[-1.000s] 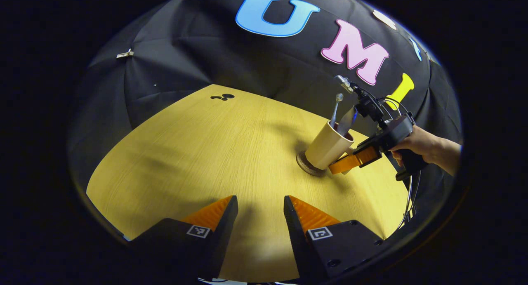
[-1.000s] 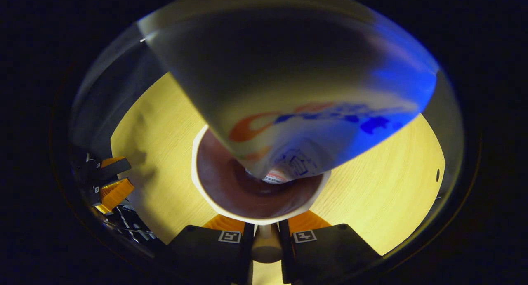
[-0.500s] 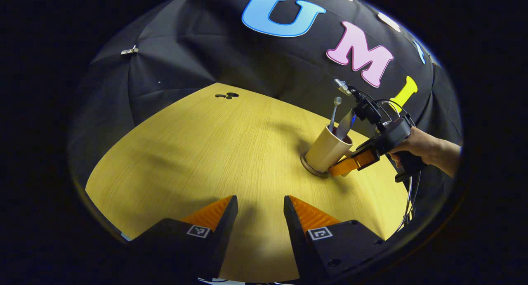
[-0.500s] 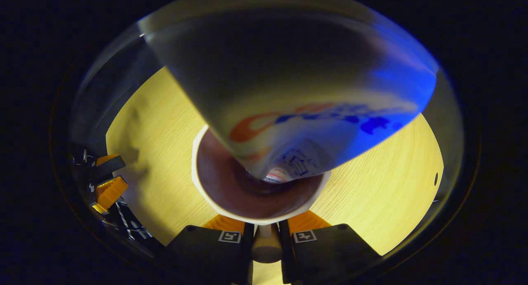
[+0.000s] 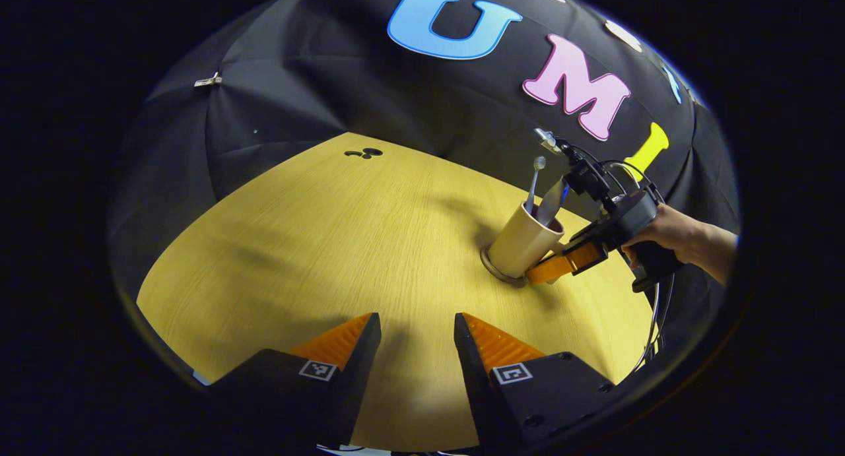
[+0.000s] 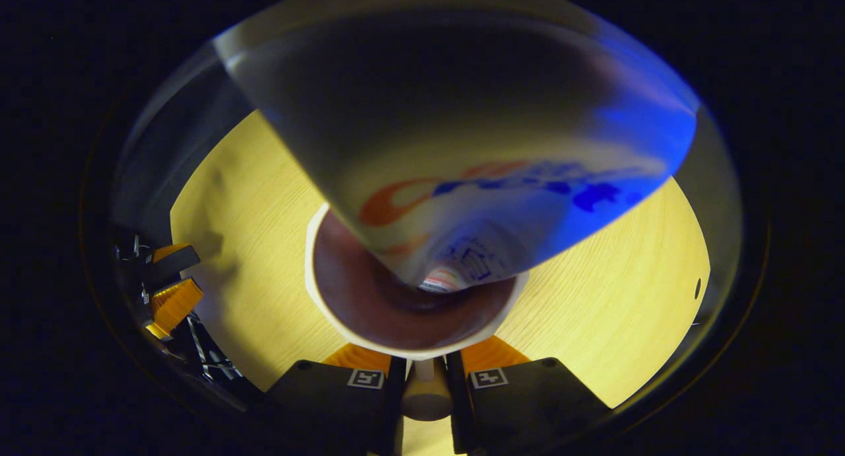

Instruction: Put the toothbrush and toothpaste on the desktop into the cup, then pick up the cup and place it on the coaster on the desktop.

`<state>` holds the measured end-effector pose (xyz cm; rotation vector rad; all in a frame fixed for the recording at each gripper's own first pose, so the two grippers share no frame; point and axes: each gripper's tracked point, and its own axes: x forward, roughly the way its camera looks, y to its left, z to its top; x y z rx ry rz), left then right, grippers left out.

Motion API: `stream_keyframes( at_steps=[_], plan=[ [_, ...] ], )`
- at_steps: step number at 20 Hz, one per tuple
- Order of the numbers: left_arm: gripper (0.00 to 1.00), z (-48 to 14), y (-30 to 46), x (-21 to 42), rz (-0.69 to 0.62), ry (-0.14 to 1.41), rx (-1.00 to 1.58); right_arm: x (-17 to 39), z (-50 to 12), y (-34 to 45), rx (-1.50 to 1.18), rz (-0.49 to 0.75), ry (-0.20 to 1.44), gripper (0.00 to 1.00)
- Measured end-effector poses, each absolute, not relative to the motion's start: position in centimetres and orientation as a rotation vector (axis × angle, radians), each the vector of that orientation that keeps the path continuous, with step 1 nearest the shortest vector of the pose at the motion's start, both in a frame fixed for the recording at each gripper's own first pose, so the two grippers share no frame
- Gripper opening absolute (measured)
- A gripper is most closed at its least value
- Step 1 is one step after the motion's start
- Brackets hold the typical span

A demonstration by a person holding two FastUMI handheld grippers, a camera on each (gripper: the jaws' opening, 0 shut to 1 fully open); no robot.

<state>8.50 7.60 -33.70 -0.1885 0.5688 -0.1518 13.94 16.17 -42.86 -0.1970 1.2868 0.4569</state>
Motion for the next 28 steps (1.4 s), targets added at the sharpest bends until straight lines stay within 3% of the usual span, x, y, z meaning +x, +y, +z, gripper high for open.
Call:
stream_keyframes(
  at_steps=[2, 3, 5, 7, 8, 9, 10, 13, 28],
  plan=[
    [0.71, -33.6, 7.6, 8.5, -0.152, 0.567, -0.187, 13.9, -42.4, 16.2, -0.191, 0.459, 1.278, 0.33],
    [0.71, -33.5, 7.6, 8.4, -0.152, 0.567, -0.189, 13.8, -42.2, 16.1, -0.184, 0.46, 1.276, 0.28],
    [0.71, -33.4, 7.5, 8.4, -0.153, 0.567, -0.192, 13.8, -41.7, 15.9, -0.173, 0.456, 1.275, 0.39],
    [0.71, -33.2, 7.5, 8.3, -0.155, 0.566, -0.184, 14.0, -41.4, 16.1, -0.165, 0.453, 1.264, 0.29],
    [0.71, -33.1, 7.4, 8.3, -0.157, 0.564, -0.181, 13.9, -41.1, 16.0, -0.163, 0.45, 1.256, 0.35],
    [0.71, -32.9, 7.3, 8.3, -0.16, 0.563, -0.179, 14.1, -40.7, 16.0, -0.16, 0.449, 1.247, 0.29],
    [0.71, -32.8, 7.2, 8.2, -0.163, 0.561, -0.177, 14.1, -40.2, 16.0, -0.155, 0.448, 1.236, 0.36],
    [0.71, -32.3, 6.9, 8.2, -0.171, 0.558, -0.168, 14.3, -38.5, 15.9, -0.133, 0.438, 1.195, 0.37],
    [0.71, -25.7, 2.6, 8.1, -0.278, 0.528, -0.125, 12.5, -25.0, 13.0, -0.076, 0.323, 0.892, 0.39]
  ],
)
